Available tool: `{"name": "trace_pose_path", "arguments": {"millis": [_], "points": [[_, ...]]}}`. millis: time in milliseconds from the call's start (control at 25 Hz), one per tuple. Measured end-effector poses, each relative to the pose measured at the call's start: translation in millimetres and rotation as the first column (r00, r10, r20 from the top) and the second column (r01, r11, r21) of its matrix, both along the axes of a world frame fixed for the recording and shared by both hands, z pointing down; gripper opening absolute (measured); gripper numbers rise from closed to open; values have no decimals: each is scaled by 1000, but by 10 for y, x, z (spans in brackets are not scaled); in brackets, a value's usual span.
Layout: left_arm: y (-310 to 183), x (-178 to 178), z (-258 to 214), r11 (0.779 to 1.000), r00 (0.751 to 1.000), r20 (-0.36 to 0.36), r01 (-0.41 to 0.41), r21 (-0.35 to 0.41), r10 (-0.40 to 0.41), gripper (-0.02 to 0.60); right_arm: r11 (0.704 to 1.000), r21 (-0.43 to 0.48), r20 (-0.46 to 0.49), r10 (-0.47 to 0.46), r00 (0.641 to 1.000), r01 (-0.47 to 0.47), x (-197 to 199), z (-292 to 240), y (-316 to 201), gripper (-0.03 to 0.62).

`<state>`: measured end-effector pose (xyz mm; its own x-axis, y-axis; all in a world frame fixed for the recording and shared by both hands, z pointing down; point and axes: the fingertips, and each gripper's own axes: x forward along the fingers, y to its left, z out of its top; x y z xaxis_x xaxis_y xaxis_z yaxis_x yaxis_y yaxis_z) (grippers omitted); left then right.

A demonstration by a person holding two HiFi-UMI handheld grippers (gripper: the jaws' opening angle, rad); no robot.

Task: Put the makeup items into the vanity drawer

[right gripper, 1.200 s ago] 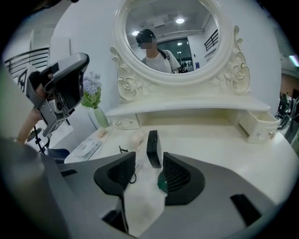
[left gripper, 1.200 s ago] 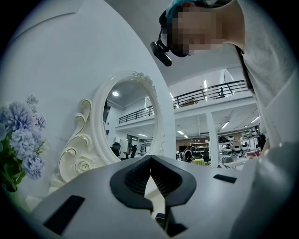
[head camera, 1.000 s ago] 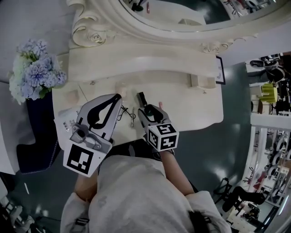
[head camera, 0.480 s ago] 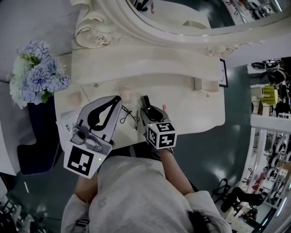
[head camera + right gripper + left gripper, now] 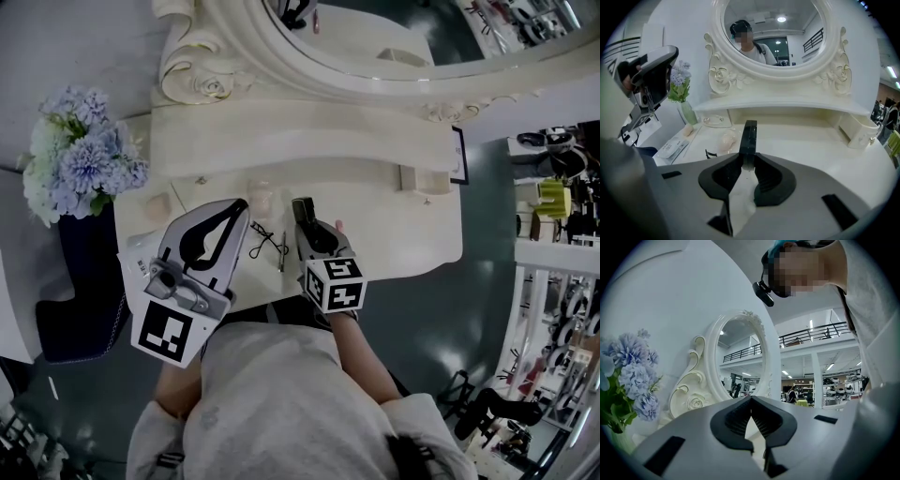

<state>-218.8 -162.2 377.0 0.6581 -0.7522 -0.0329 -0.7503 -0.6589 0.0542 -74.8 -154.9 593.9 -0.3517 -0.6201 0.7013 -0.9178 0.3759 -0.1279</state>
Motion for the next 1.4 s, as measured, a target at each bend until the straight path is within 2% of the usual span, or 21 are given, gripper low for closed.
{"name": "trace_pose_path", "arguments": {"millis": [320,560,800,1040,1400], "points": [[-15,51,-42,1000,1000,-8,-6,2,6,14,993,116,47,-25,999,20,-25,-446,-70,95],[13,164,-46,1000,1000,-1,-25,-3,25,14,987,163,93,-24,995,9,32,-602,-69,95],[46,322,-65,999,999,-4,-52,-3,52,15,971,239,127,-39,991,7,108,-852,-64,95],[91,546,-146,997,997,7,-74,14,74,15,951,308,184,-44,982,-15,281,-1128,-26,95],[138,1020,-300,997,998,21,-66,35,65,14,927,374,208,-74,975,-9,756,-1398,-38,95]]}}
